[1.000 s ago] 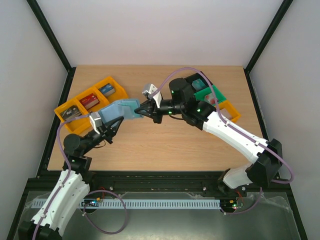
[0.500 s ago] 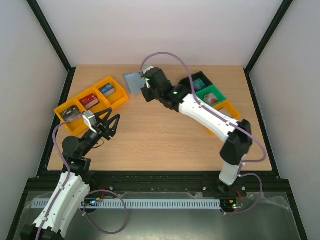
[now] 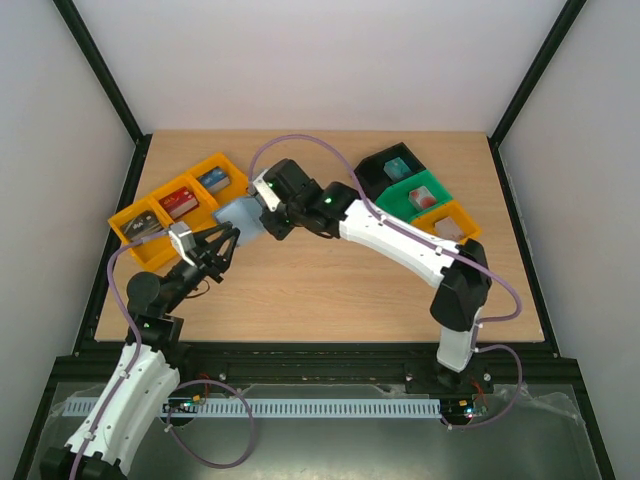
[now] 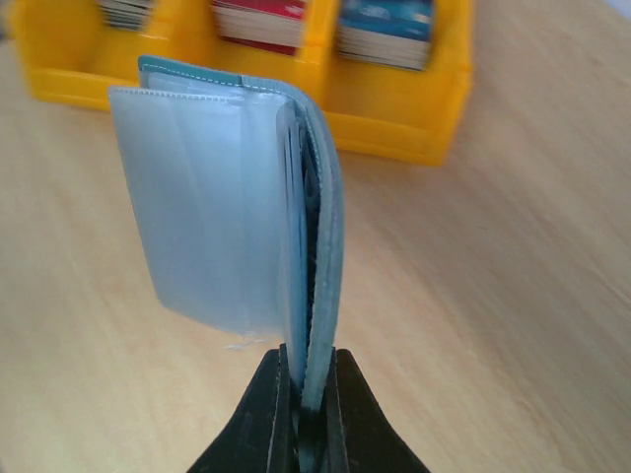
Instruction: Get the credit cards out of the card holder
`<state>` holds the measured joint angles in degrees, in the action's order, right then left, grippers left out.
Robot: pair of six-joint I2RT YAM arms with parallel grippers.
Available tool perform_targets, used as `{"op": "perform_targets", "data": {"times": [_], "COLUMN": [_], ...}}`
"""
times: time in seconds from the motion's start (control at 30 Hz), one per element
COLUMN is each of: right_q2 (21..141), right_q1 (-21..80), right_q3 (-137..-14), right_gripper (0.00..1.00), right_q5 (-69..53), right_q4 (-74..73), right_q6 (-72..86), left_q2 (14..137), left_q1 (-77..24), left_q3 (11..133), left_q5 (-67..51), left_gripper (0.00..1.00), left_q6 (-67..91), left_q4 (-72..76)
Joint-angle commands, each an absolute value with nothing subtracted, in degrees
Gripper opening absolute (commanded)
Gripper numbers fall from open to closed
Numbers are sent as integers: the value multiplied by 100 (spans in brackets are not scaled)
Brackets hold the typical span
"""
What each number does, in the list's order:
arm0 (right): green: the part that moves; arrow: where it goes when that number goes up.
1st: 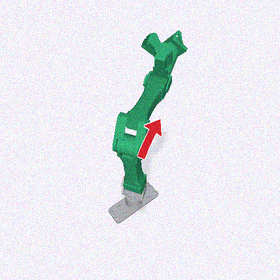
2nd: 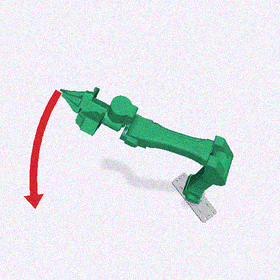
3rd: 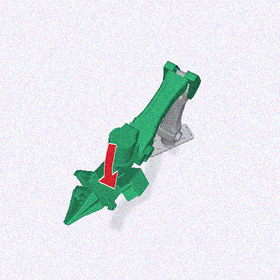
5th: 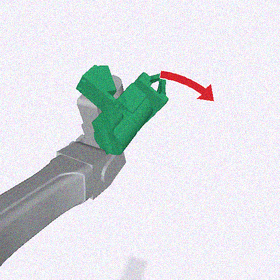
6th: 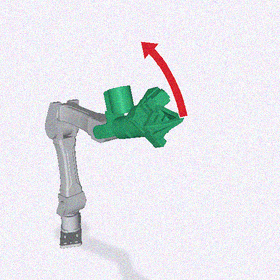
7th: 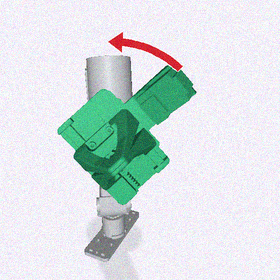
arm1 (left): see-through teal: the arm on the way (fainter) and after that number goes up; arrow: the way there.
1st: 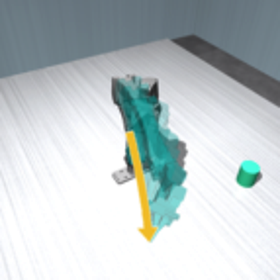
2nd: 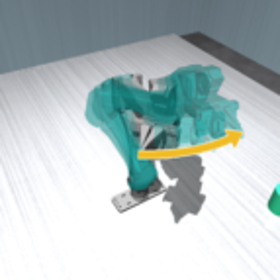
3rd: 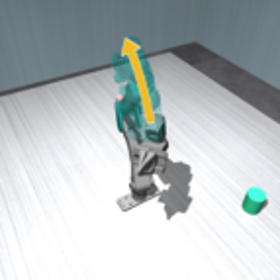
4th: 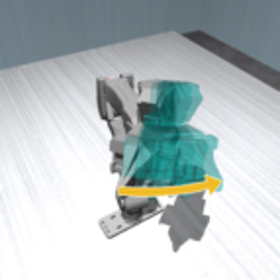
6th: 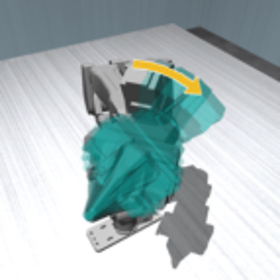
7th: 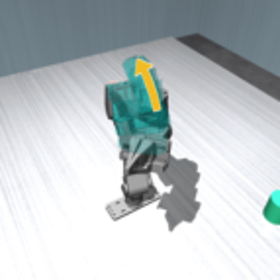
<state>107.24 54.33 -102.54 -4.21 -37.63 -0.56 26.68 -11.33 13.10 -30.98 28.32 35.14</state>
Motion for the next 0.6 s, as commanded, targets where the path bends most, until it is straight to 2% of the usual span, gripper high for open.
{"op": "perform_targets", "data": {"times": [0.0, 0.4, 0.5, 0.57], "right_q2": [9979, 8911, 8615, 8487], "right_q1": [5377, 4879, 4741, 4664], "right_q3": [-10000, -9102, -8714, -8532], "right_gripper": [2, 2, 2, 2], "right_q5": [-2210, -4778, -5160, -5492], "right_q4": [-3258, -2670, -2392, -2206], "right_q6": [-460, -976, -1044, -1042], "left_q2": [2646, 2515, 2525, 2539], "left_q1": [-1134, -980, -971, -976], "left_q3": [1213, 1254, 1240, 1239], "left_q5": [-3070, -3079, -3108, -3195], "left_gripper": [30, 25, 28, 35], "left_q6": [2884, 2792, 2791, 2755], "left_q4": [3614, 3613, 3639, 3657]}}
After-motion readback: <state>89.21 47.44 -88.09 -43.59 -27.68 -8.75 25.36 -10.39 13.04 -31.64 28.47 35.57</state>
